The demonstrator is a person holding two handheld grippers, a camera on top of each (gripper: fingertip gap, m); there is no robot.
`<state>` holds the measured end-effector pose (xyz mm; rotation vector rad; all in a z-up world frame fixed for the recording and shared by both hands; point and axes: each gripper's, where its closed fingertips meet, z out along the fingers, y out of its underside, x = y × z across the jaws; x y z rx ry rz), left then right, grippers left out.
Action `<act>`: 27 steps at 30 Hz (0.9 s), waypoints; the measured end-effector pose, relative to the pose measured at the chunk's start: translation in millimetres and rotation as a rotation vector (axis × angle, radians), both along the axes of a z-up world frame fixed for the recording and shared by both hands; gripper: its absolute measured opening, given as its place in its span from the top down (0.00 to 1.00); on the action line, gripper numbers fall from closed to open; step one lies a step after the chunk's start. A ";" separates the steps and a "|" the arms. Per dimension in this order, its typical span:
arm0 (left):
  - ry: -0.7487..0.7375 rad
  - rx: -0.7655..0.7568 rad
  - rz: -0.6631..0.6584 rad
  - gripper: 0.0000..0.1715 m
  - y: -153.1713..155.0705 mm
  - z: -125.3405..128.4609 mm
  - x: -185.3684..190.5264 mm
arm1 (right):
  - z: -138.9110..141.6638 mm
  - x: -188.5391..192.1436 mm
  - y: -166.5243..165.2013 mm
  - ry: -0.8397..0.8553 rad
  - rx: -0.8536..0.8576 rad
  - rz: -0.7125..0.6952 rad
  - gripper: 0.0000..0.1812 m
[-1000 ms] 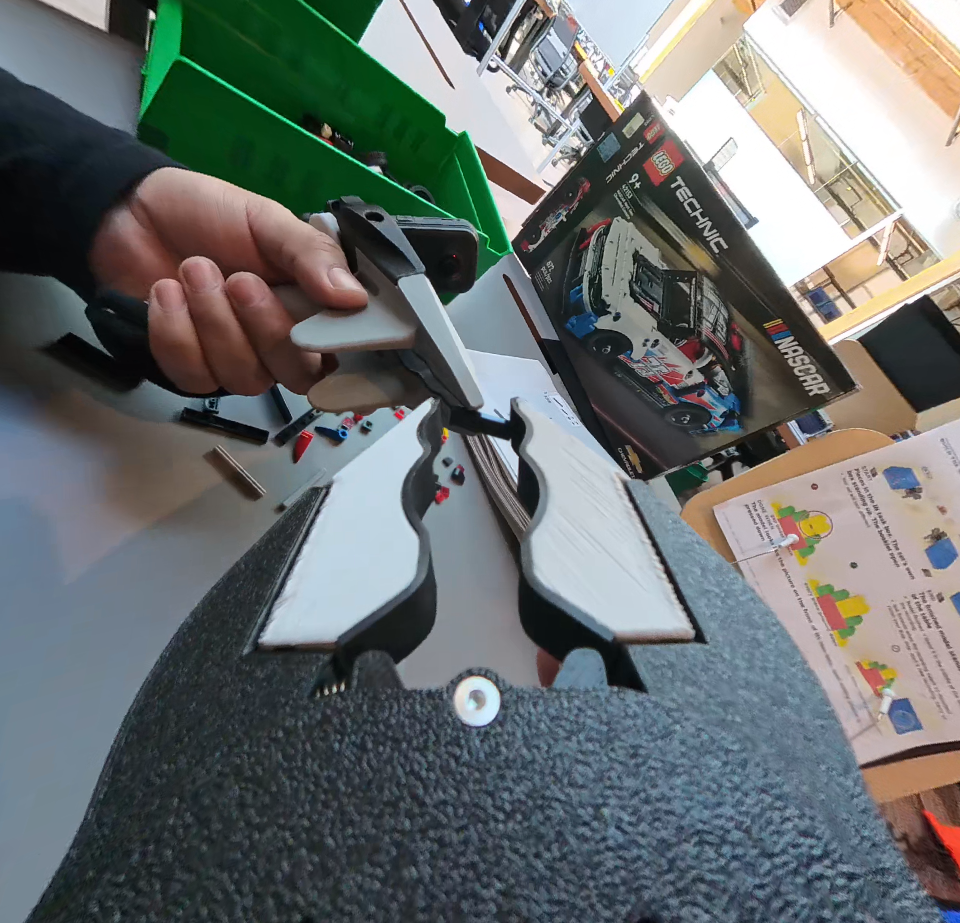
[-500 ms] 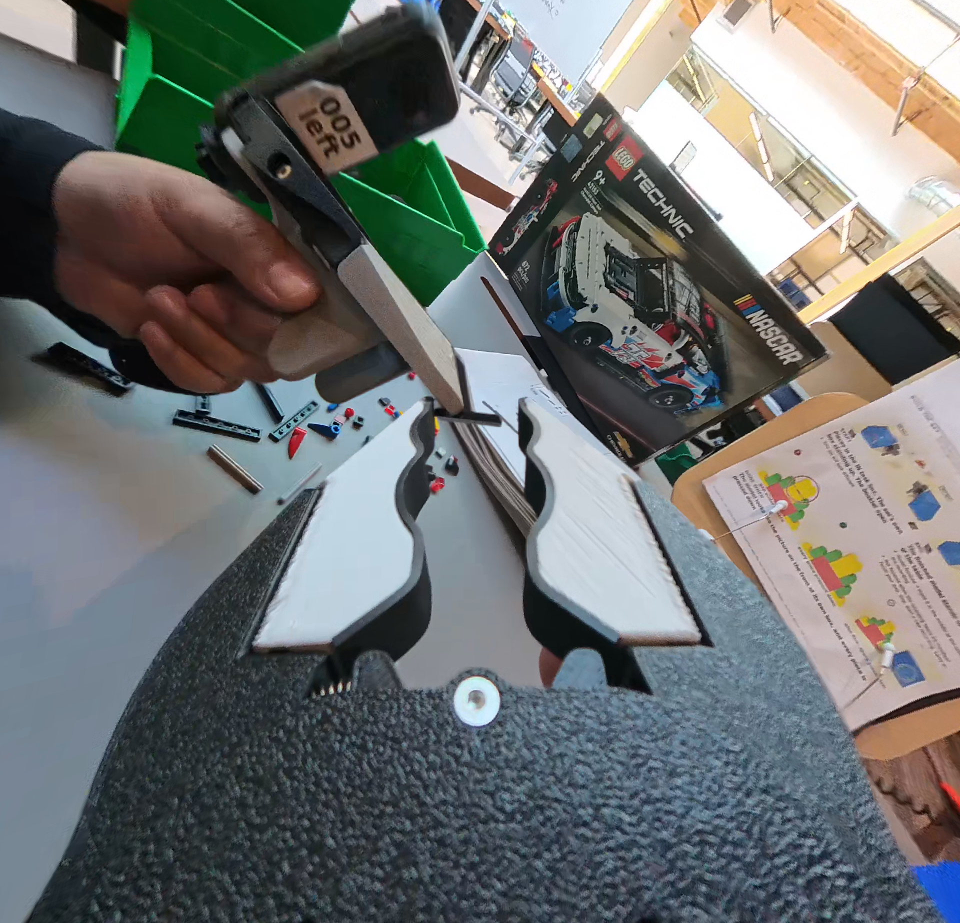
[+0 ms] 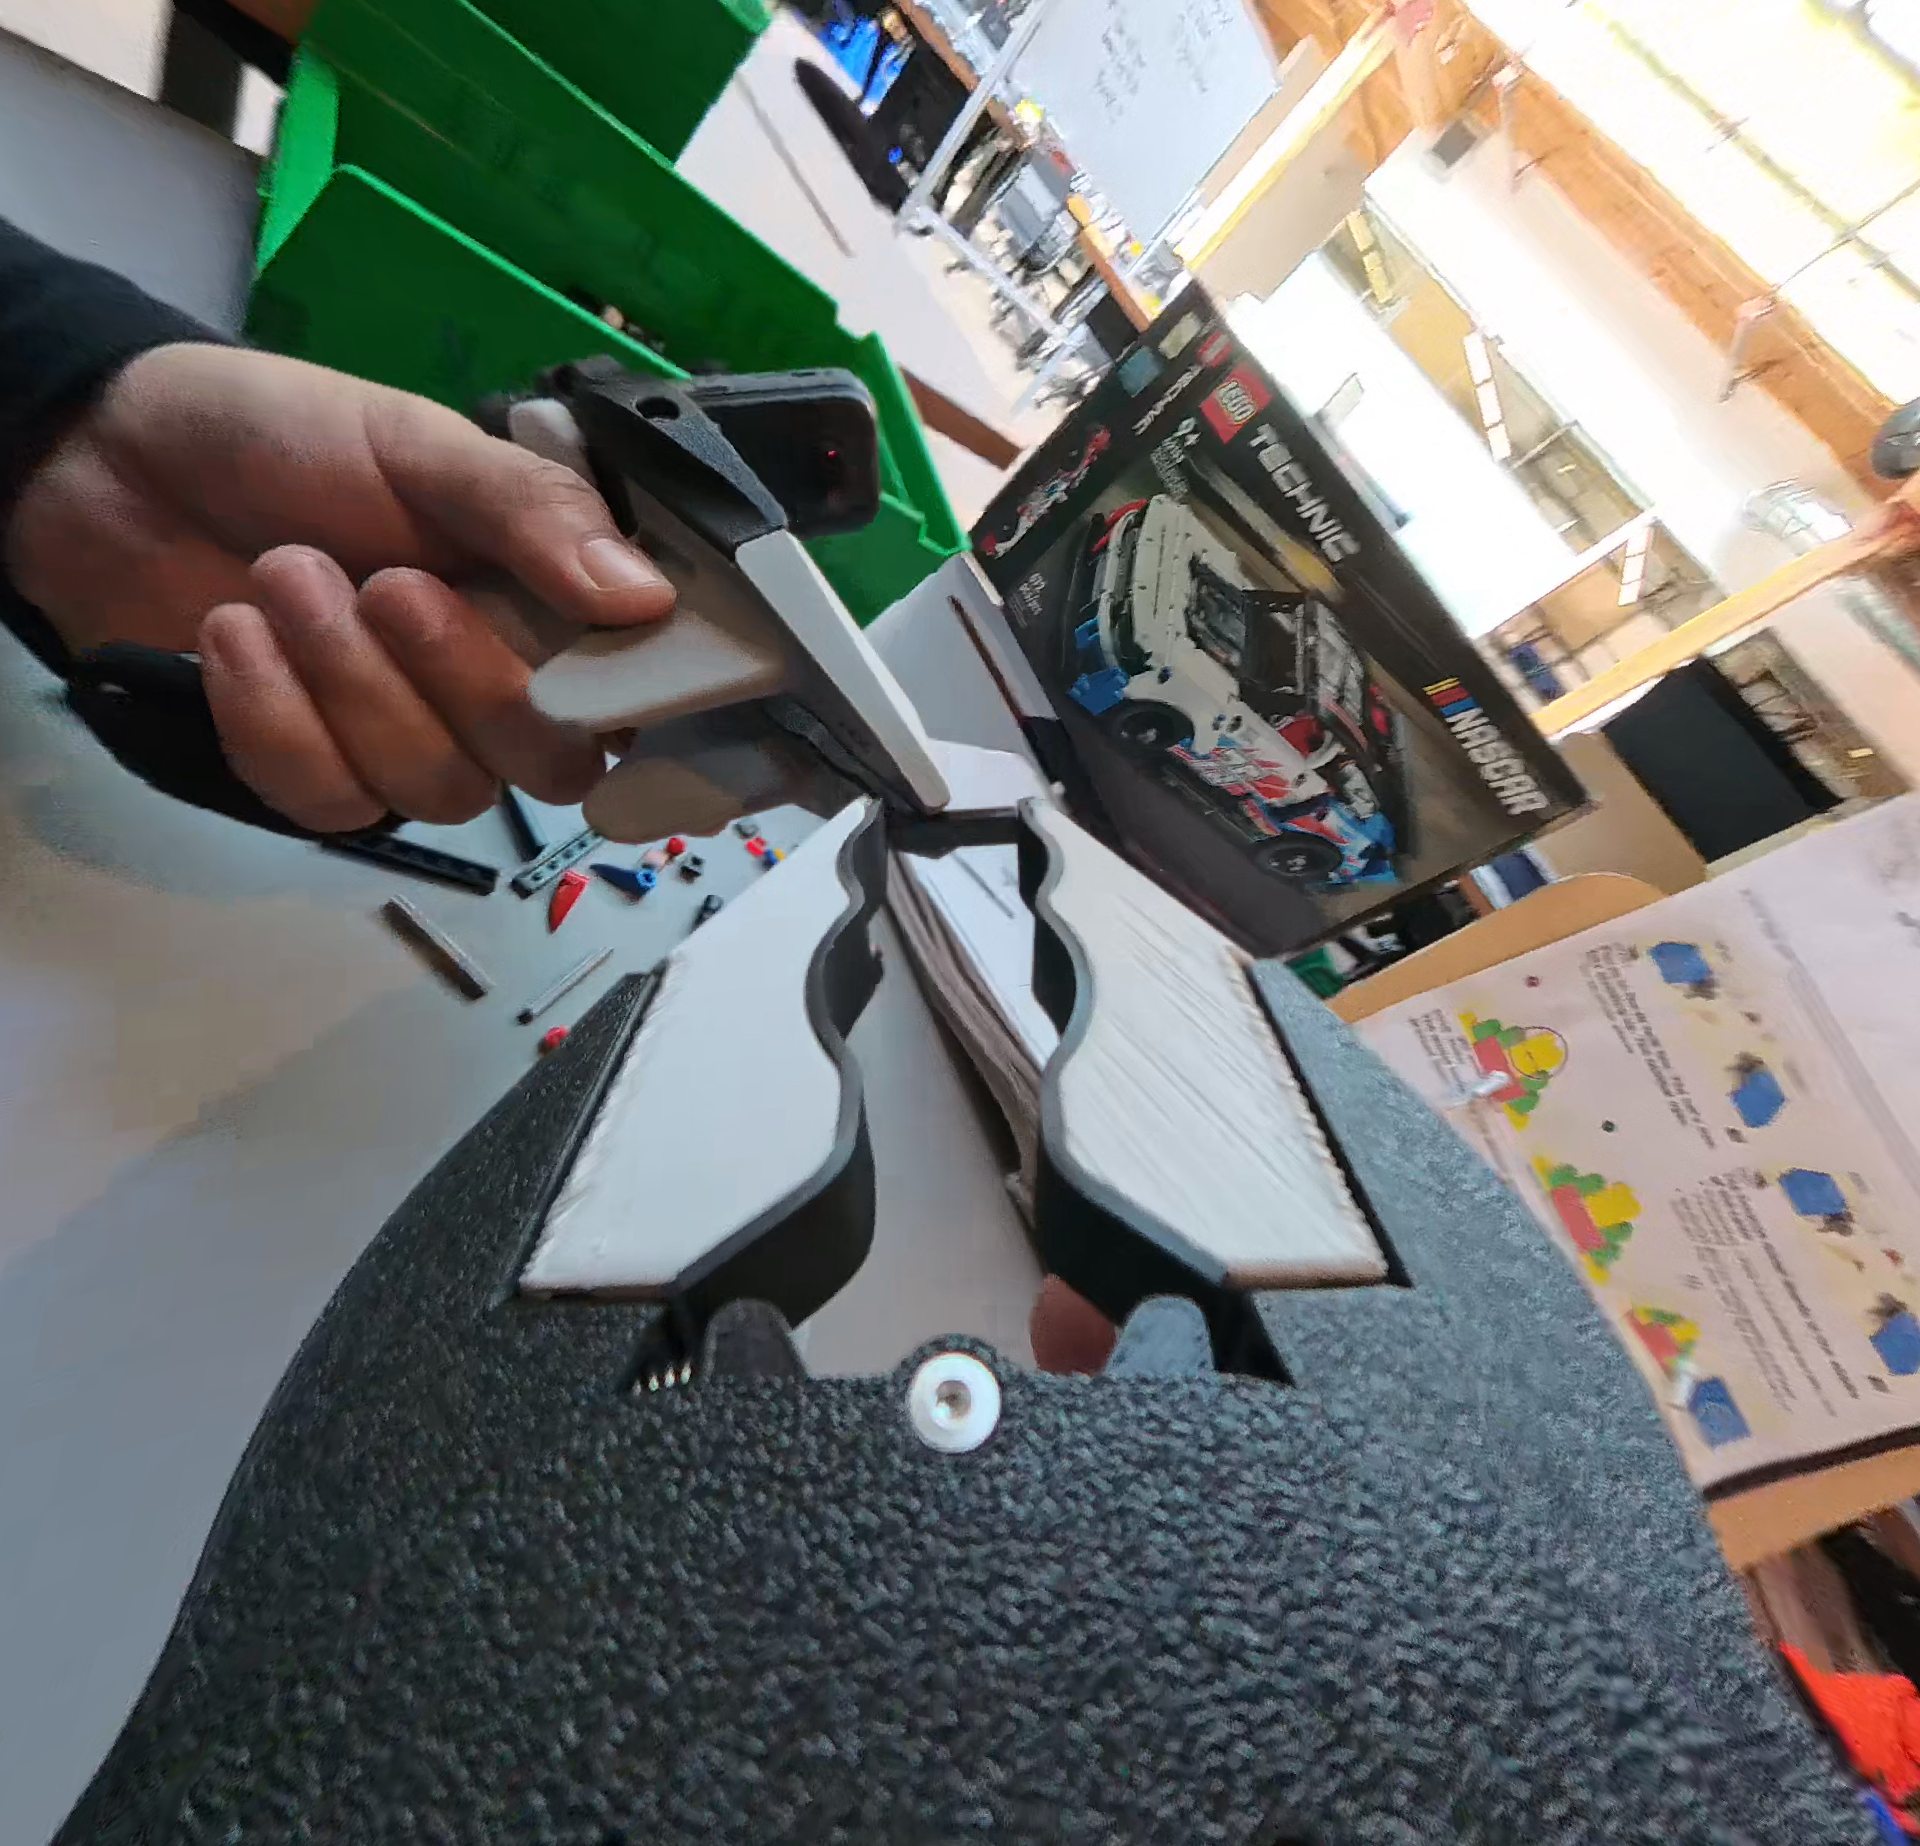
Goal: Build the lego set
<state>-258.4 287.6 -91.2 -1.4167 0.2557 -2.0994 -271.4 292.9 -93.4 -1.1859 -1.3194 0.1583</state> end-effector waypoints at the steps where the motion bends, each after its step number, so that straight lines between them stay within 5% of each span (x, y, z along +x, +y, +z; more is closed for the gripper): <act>1: 0.016 0.006 0.002 0.97 1.3 -2.6 0.3 | -3.3 0.1 1.4 -0.035 -0.044 0.015 0.86; 7: 0.204 0.084 0.152 0.85 26.8 -16.7 -16.9 | -40.2 20.6 29.4 -0.367 -0.250 0.016 0.86; 12: 0.307 0.088 0.342 0.86 56.1 -25.7 -47.3 | -122.6 43.3 50.8 -0.679 -0.536 0.013 0.86; 16: 0.343 0.074 0.346 0.87 60.8 -33.0 -50.3 | -164.7 45.6 47.8 -0.824 -0.591 0.069 0.86; 23: 0.415 0.110 0.363 0.88 61.1 -35.2 -53.2 | -179.0 44.7 41.0 -0.851 -0.696 0.114 0.84; 27: 0.559 0.181 0.416 0.87 66.3 -42.3 -62.5 | -151.2 29.6 38.5 -0.752 -0.688 0.185 0.86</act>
